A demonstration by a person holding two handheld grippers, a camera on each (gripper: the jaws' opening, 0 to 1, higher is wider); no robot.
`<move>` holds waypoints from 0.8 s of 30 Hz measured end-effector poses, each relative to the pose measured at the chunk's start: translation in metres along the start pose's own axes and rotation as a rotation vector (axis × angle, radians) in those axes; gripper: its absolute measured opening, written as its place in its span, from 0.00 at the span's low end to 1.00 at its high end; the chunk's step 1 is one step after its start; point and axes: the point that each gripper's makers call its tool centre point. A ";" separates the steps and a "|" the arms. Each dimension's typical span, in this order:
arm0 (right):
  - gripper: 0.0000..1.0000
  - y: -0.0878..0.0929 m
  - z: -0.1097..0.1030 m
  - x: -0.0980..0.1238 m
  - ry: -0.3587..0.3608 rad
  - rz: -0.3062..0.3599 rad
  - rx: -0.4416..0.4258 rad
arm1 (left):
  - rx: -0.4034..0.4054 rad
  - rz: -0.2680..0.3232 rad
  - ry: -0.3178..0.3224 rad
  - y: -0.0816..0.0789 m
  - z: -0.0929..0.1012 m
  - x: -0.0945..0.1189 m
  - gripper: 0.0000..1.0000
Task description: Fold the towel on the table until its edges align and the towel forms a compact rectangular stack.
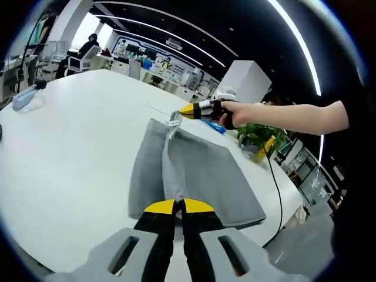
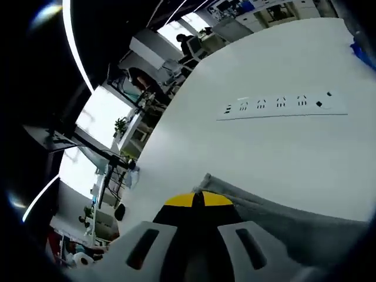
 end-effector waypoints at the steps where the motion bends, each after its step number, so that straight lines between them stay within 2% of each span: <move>1: 0.00 0.000 -0.003 -0.002 -0.023 0.008 -0.037 | 0.003 0.004 -0.004 0.000 -0.001 0.000 0.04; 2: 0.00 -0.001 -0.007 -0.005 -0.060 0.024 -0.044 | 0.002 0.011 0.000 -0.001 -0.001 -0.001 0.04; 3: 0.00 0.002 -0.008 -0.005 -0.072 0.014 -0.069 | 0.002 0.033 0.015 -0.003 0.001 -0.001 0.04; 4: 0.00 0.002 -0.006 -0.004 -0.070 0.017 -0.056 | 0.004 0.046 0.028 -0.006 0.002 -0.001 0.05; 7: 0.00 0.004 -0.004 -0.001 -0.083 0.016 -0.067 | 0.020 0.042 0.017 -0.007 -0.001 -0.001 0.05; 9: 0.00 0.006 0.001 0.004 -0.084 0.025 -0.091 | 0.004 0.053 0.012 -0.009 -0.001 0.000 0.09; 10: 0.00 0.006 0.003 0.007 -0.086 0.035 -0.102 | -0.002 0.060 0.009 -0.010 -0.001 0.000 0.15; 12: 0.00 0.006 0.009 0.013 -0.098 0.047 -0.146 | 0.007 0.077 -0.004 -0.013 -0.002 0.003 0.15; 17: 0.00 0.010 0.022 0.033 -0.096 0.073 -0.177 | 0.022 0.122 0.005 -0.020 0.003 0.007 0.17; 22: 0.00 0.024 0.024 0.061 -0.105 0.069 -0.166 | 0.003 0.117 0.041 -0.020 0.019 0.005 0.20; 24: 0.00 0.033 0.028 0.075 -0.083 0.055 -0.138 | -0.015 0.112 0.057 -0.022 0.028 0.004 0.20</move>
Point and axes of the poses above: the point that each gripper's makers call its tool centre point, and the gripper's own axes: x roughly backward along the fingers, z roughly to its right, y roughly out of its underside, and after that the axes turned 11 degrees about -z, right-handed
